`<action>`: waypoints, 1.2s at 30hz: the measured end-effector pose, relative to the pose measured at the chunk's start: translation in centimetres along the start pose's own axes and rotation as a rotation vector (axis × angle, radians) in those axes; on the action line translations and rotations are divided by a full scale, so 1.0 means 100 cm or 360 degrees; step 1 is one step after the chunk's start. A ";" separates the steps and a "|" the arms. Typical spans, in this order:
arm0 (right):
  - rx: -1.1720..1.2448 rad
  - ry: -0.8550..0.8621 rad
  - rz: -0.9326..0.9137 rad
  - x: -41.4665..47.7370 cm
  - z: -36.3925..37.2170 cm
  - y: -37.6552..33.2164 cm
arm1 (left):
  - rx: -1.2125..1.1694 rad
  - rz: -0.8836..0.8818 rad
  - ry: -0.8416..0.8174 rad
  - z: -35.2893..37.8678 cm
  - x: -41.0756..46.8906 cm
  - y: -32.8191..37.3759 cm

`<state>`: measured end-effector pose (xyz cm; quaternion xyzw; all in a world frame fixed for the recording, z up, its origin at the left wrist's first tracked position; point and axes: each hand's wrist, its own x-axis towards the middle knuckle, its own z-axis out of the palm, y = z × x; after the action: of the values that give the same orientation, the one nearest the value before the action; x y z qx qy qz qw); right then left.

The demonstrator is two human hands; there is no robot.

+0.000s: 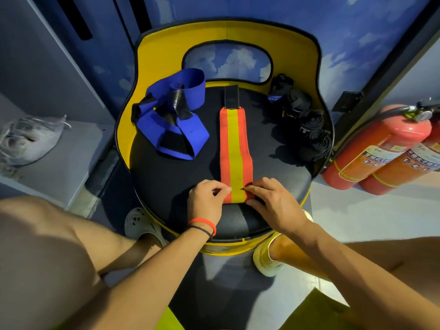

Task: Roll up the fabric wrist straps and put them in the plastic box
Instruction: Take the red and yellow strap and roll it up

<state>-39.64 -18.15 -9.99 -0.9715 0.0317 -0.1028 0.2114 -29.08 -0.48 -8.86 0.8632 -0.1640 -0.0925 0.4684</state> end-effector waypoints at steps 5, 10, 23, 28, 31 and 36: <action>0.0354 0.0059 0.0261 0.004 -0.007 -0.006 | 0.0145 0.0189 -0.0144 -0.008 -0.004 -0.009; 0.0612 0.0058 0.0616 0.007 -0.011 -0.011 | 0.0144 0.0115 -0.0163 -0.012 -0.009 -0.005; 0.0807 -0.0221 0.1051 0.013 -0.020 -0.016 | -0.0084 -0.0167 -0.0079 -0.011 -0.017 -0.007; 0.0423 0.0313 0.0487 0.006 -0.001 -0.023 | -0.0106 -0.0273 -0.0075 -0.006 -0.009 -0.003; 0.0163 0.0275 0.0095 0.001 0.003 -0.019 | -0.0065 -0.0280 -0.0051 -0.006 -0.004 -0.003; -0.0143 0.0070 0.0040 -0.004 0.003 -0.013 | 0.0181 -0.0107 0.0062 -0.004 0.007 0.003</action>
<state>-39.94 -16.81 -9.74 -0.9770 0.0530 -0.1199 0.1680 -28.33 -0.61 -8.36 0.8950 -0.1307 -0.0820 0.4184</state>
